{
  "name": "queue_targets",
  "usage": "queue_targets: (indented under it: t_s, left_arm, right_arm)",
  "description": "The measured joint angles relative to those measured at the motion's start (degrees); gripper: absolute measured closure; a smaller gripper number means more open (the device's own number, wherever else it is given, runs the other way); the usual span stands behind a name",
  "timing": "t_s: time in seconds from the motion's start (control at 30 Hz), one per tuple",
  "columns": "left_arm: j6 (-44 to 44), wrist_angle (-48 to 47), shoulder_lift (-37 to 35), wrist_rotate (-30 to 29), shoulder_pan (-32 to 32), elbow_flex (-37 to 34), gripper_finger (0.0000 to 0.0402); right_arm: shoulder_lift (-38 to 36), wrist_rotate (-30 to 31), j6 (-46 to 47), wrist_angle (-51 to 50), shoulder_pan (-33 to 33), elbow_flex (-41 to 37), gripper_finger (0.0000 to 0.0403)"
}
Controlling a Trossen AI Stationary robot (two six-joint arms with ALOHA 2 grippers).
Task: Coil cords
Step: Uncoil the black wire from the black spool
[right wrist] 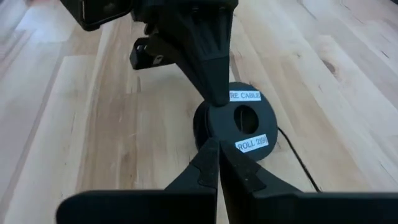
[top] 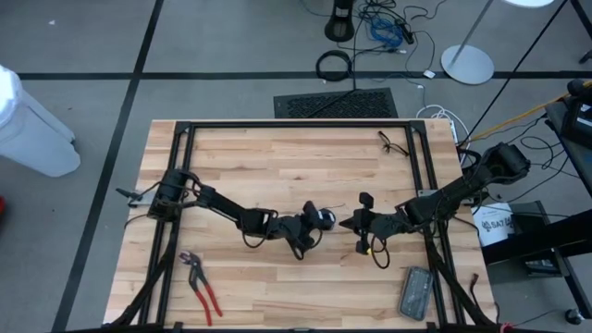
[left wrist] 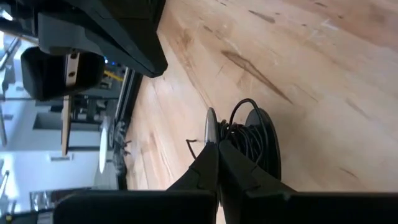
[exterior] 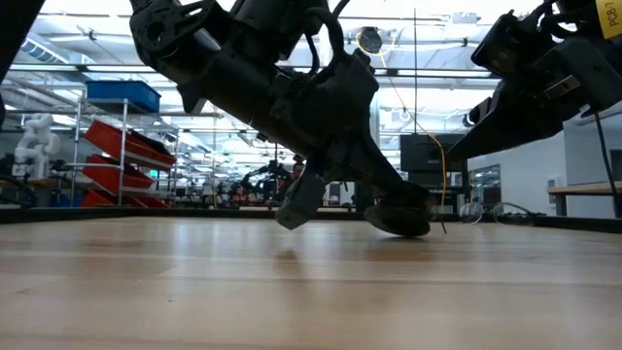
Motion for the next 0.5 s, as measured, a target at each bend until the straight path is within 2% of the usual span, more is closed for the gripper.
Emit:
queue_targets:
  t_s: [0.27,0.5]
  left_arm:
    - [-7.5,0.3,0.0,-1.8,-0.6,0.2,0.0400]
    - [-8.6,0.2,0.1,-6.6,-2.4,3.2,0.0400]
  right_arm:
    - [0.0,1.1,-7.1,-0.5,-0.5,6.7,0.0403]
    - [0.0,1.5,-10.4,-10.8,-0.4,14.9,0.0403]
